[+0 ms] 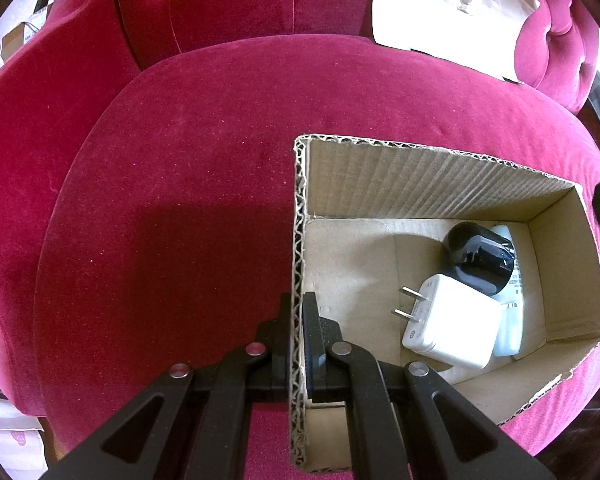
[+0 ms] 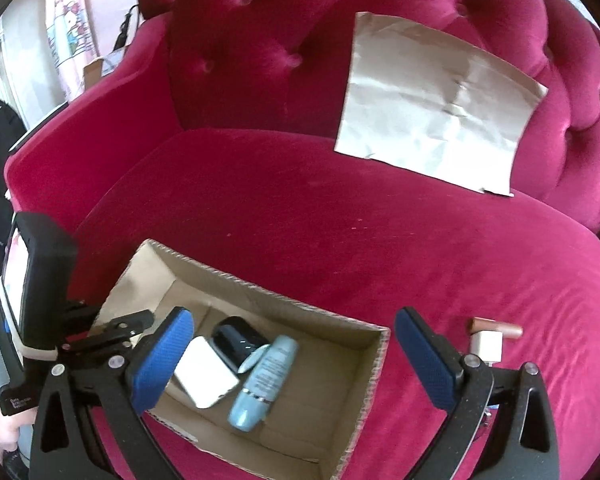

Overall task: Organize rigid objects
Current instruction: 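Move the right gripper back to the items and grasp the small white charger, then carry the small white charger into the box with the right gripper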

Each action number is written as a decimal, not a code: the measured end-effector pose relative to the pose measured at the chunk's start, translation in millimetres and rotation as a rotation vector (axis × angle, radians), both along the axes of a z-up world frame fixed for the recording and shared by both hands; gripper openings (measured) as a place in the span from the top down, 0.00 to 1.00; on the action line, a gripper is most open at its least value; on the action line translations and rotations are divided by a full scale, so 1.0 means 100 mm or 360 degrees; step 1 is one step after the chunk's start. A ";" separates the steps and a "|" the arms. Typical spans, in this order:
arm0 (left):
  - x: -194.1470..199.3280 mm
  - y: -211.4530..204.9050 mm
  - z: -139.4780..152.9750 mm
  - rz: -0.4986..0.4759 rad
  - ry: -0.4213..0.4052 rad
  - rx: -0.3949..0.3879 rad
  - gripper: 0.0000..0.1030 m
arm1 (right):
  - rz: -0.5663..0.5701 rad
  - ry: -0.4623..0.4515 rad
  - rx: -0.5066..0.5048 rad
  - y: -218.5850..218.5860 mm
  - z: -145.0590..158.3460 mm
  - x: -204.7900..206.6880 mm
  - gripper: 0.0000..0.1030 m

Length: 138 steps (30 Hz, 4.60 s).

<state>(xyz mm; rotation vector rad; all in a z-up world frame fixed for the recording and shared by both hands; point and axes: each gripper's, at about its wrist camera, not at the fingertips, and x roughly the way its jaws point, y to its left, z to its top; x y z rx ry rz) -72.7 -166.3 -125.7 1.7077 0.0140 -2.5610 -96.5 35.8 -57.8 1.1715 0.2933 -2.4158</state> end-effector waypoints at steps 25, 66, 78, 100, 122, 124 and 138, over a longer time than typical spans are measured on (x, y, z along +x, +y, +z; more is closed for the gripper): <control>0.22 0.01 0.06 -0.0008 0.0003 -0.0010 0.96 | -0.0432 0.0032 0.0077 0.95 0.10 -0.36 0.00; 0.22 -0.20 0.05 -0.0003 -0.0001 -0.0003 0.96 | -0.0734 -0.0246 0.0196 1.51 -0.72 -0.84 0.22; 0.22 -0.18 0.05 -0.0003 -0.0001 -0.0004 0.96 | -0.0728 -0.0289 0.0141 1.53 -0.69 -0.81 0.73; 0.21 -0.21 0.06 -0.0003 0.0000 -0.0006 0.96 | -0.0680 -0.0226 0.0159 1.40 -0.39 -0.69 0.73; 0.20 -0.18 0.05 -0.0005 0.0001 -0.0009 0.96 | -0.0420 0.0030 0.0069 0.81 0.23 -0.30 0.73; 0.20 -0.19 0.05 -0.0005 0.0001 -0.0010 0.96 | -0.0385 0.0038 0.0059 0.75 0.25 -0.26 0.73; 0.20 -0.23 0.06 -0.0006 0.0002 -0.0011 0.96 | -0.0146 0.0041 0.0022 0.19 0.26 0.02 0.73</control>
